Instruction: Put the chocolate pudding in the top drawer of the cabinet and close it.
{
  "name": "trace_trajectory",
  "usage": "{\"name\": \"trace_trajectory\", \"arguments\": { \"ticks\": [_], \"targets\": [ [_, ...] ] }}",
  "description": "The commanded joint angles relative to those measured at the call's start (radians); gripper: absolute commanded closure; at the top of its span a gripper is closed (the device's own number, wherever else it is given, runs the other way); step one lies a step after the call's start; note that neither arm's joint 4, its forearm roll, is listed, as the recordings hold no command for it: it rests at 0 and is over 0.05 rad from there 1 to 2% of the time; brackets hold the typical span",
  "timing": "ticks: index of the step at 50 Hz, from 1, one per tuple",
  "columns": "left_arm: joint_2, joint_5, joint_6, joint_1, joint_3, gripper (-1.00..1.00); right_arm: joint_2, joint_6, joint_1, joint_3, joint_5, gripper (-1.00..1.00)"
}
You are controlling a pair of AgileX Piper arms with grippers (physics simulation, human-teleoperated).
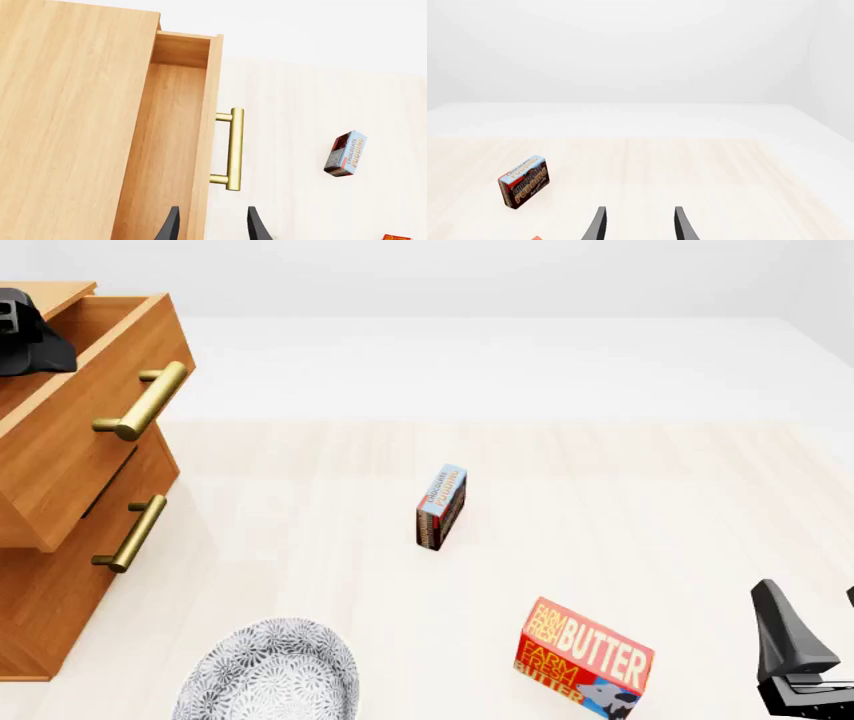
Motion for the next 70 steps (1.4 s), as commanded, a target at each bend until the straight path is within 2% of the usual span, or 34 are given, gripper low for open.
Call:
{"name": "trace_trajectory", "arguments": {
  "ticks": [1, 26, 30, 67, 70],
  "targets": [
    [0.028, -0.011, 0.007, 0.01, 0.014, -1.0, 0.0, 0.0, 0.0, 0.0, 0.0, -1.0],
    [0.057, -0.015, 0.027, 0.034, 0.039, -1.0, 0.0, 0.0, 0.0, 0.0, 0.0, -1.0],
    [0.051, -0.04, 0.015, 0.03, 0.083, -1.0, 0.0, 0.0, 0.0, 0.0, 0.0, -1.0],
    [0.058, -0.12, -0.041, -0.022, 0.183, -1.0, 0.0, 0.0, 0.0, 0.0, 0.0, -1.0],
    [0.063, -0.132, -0.055, -0.047, 0.193, -1.0, 0.0, 0.0, 0.0, 0.0, 0.0, -1.0]
  ]
}}
